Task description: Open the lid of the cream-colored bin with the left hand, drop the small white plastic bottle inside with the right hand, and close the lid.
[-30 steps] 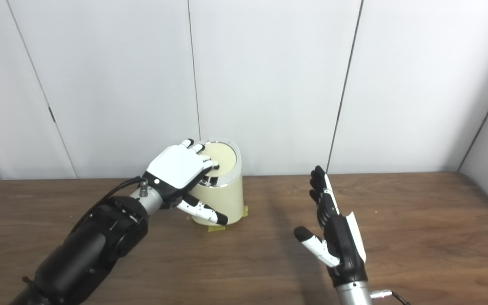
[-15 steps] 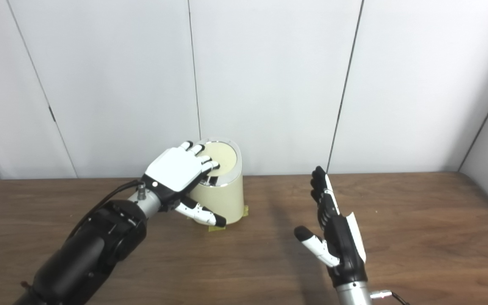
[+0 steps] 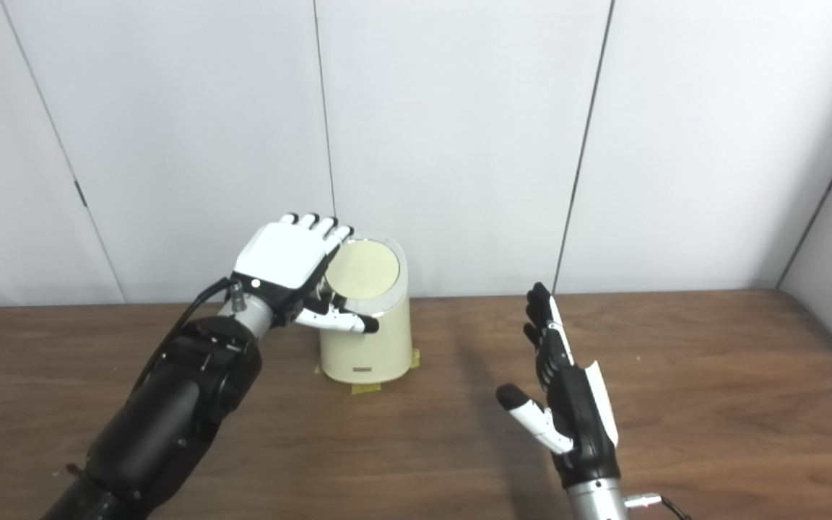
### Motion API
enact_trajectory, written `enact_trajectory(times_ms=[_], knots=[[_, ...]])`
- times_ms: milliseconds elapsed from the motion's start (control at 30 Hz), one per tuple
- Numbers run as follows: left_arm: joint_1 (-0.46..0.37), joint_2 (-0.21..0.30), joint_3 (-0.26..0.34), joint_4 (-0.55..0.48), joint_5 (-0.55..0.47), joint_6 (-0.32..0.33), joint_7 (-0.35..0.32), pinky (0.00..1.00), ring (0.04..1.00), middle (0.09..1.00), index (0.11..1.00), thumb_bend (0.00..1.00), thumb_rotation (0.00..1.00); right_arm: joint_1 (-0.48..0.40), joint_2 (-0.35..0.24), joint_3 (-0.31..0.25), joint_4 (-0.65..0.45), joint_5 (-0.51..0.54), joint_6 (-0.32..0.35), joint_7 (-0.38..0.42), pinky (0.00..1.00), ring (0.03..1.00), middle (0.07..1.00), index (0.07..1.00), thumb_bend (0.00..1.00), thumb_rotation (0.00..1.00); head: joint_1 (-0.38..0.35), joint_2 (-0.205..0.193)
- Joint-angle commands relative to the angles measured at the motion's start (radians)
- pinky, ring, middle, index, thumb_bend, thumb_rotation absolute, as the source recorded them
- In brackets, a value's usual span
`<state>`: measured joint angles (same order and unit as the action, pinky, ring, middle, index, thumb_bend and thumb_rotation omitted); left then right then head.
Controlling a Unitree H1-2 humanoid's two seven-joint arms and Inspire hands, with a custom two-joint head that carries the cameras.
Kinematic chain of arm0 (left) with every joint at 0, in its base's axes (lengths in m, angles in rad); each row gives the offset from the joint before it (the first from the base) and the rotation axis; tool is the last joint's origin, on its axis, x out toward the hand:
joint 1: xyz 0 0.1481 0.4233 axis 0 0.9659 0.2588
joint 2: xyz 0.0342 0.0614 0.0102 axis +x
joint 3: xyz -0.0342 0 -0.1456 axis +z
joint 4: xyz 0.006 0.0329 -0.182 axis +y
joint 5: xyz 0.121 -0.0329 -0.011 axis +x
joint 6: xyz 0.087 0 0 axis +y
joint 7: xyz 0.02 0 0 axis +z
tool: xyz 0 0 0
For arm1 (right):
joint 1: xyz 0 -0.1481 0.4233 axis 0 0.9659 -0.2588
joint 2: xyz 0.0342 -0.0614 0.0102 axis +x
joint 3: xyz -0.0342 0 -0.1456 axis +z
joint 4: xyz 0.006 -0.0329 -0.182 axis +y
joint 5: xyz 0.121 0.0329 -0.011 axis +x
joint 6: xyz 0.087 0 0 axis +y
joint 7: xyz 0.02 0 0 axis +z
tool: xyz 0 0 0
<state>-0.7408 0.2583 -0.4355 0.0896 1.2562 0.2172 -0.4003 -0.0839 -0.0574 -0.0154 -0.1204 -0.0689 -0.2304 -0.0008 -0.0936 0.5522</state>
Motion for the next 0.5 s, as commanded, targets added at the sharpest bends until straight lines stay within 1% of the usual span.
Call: enact_trajectory(times_ms=[0,33,133,200,300,367,467], knots=[[-0.066,0.004,0.024,-0.033,0.005,0.014,0.022,1.0,1.0,1.0,1.0,0.89,0.92,-0.031,-0.001,-0.002,-0.023,0.005,-0.029,-0.003,0.97,0.994,0.997,1.0,0.96,0.75,-0.001,0.001],[-0.066,0.005,0.027,-0.037,0.004,0.015,0.021,1.0,1.0,1.0,1.0,0.88,0.92,-0.031,-0.001,-0.002,-0.022,0.007,-0.03,-0.003,0.97,0.993,0.997,1.0,0.96,0.75,-0.001,0.001],[-0.058,0.005,0.04,-0.056,-0.006,0.003,0.055,1.0,1.0,1.0,1.0,0.87,0.93,-0.032,0.0,-0.004,-0.024,0.005,-0.021,-0.006,0.97,0.991,0.996,1.0,0.97,0.75,-0.001,0.001],[-0.05,0.003,0.052,-0.07,-0.014,-0.011,0.105,1.0,1.0,1.0,0.999,0.85,0.93,-0.033,0.001,-0.004,-0.024,0.006,-0.021,-0.006,0.97,0.991,0.997,1.0,0.97,0.75,0.0,0.0],[-0.039,0.002,0.067,-0.079,-0.03,-0.032,0.19,1.0,1.0,0.977,0.959,0.81,0.98,-0.034,0.001,-0.005,-0.022,0.006,-0.02,-0.006,0.98,0.996,0.998,1.0,0.96,0.75,0.001,-0.001],[-0.03,0.002,0.08,-0.075,-0.056,-0.058,0.258,1.0,1.0,0.95,0.925,0.78,0.99,-0.034,0.002,-0.005,-0.024,0.004,-0.016,-0.007,0.98,0.995,0.997,1.0,0.97,0.75,0.002,-0.001],[-0.02,0.003,0.098,-0.073,-0.096,-0.098,0.342,1.0,0.981,0.927,0.908,0.77,0.99,-0.034,0.004,-0.004,-0.023,0.003,-0.017,-0.008,0.98,0.997,0.997,1.0,0.97,0.75,-0.001,-0.001]])
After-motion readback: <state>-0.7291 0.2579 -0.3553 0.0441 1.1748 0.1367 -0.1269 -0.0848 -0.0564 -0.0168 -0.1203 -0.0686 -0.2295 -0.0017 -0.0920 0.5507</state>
